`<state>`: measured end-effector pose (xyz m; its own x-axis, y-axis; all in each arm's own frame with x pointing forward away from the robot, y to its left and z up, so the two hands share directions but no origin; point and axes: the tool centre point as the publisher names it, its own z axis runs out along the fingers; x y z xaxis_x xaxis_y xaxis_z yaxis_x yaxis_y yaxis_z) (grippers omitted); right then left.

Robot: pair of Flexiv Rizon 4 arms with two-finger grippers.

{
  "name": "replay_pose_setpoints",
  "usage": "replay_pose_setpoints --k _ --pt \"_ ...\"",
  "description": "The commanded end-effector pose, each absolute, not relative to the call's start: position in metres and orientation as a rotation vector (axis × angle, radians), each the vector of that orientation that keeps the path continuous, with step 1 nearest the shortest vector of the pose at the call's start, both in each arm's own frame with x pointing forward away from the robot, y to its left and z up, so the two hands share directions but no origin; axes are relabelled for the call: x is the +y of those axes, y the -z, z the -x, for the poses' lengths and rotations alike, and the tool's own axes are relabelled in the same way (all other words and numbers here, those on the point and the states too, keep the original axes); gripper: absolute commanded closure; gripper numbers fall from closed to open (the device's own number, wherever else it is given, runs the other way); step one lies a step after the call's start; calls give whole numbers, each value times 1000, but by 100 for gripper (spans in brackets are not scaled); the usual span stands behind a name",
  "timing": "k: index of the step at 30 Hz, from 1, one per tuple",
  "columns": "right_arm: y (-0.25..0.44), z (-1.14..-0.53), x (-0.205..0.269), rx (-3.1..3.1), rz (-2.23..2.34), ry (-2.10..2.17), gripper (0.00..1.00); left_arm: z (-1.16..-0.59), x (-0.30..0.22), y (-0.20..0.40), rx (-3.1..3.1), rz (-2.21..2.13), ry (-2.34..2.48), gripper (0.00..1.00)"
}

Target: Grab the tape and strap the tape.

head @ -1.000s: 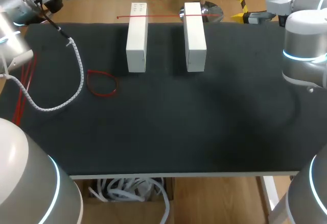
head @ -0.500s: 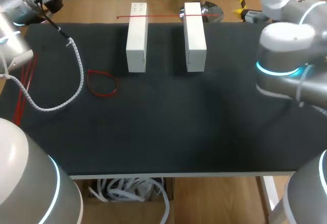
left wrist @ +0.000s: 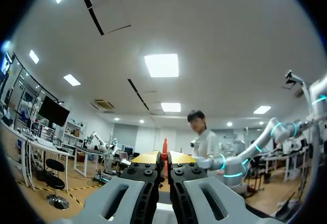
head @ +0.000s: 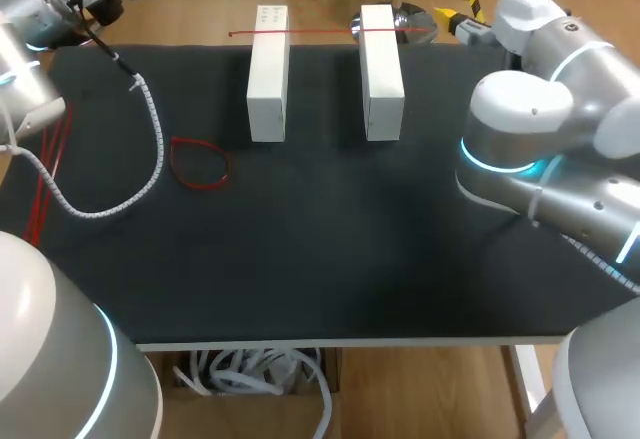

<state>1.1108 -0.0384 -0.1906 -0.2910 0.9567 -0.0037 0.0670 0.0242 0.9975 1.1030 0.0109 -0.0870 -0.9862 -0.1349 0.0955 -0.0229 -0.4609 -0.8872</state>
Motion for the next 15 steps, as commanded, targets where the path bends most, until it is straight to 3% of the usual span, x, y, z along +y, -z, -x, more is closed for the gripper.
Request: replay_pose_setpoints --k 1,8,15 --pt "189 -1109 -50 1558 -1087 -1496 0 -1105 11 88 1594 228 2623 100" --pt "189 -1109 -50 1558 -1087 -1496 0 -1105 11 88 1594 228 2623 100" --pt "178 -1104 -38 1345 -1143 -1789 0 -1105 11 88 1594 228 2623 100"
